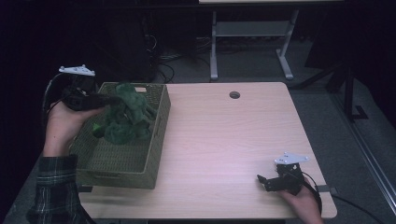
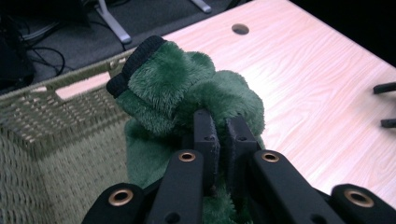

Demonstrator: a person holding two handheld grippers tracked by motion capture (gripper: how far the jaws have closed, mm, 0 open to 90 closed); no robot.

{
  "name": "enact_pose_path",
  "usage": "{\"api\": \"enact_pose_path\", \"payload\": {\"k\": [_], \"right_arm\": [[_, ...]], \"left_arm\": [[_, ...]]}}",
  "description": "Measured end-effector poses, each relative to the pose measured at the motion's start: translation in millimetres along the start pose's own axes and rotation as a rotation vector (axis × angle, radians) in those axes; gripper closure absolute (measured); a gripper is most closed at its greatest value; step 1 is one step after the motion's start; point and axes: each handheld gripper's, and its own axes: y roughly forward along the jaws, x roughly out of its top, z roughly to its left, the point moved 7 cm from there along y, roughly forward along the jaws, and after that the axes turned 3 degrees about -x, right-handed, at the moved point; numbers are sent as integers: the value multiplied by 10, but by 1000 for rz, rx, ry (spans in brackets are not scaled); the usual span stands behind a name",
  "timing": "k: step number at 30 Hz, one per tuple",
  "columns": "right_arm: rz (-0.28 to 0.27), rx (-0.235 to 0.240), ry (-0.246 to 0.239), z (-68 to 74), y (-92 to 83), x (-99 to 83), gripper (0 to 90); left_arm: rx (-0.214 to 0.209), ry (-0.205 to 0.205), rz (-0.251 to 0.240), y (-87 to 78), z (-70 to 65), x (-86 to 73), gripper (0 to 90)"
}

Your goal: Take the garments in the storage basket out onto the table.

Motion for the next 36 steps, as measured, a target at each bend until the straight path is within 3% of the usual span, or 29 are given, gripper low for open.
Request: {"api": "enact_pose_path", "payload": {"k": [8,19,22,26,28,36], "right_arm": [[0,0,0,0,0,0,13],[1,-6,6,-8,-1,-1,13],[1,-7,5,-9,0,-1,13],[1,-8,5,-10,-1,-1,13],[2,-6,10,-6,1,1,13],[3,-1,2,-15,5,4,12]], "left_arm": [[-14,46,-12,-37,-176,211,854],[-50,90,-11,139,-488,430,858],[-41,107,-20,165,-581,493,861],[-60,114,-38,207,-721,575,861],[-61,124,-43,251,-782,601,861],[-134,147,-43,589,-1043,621,861]]}}
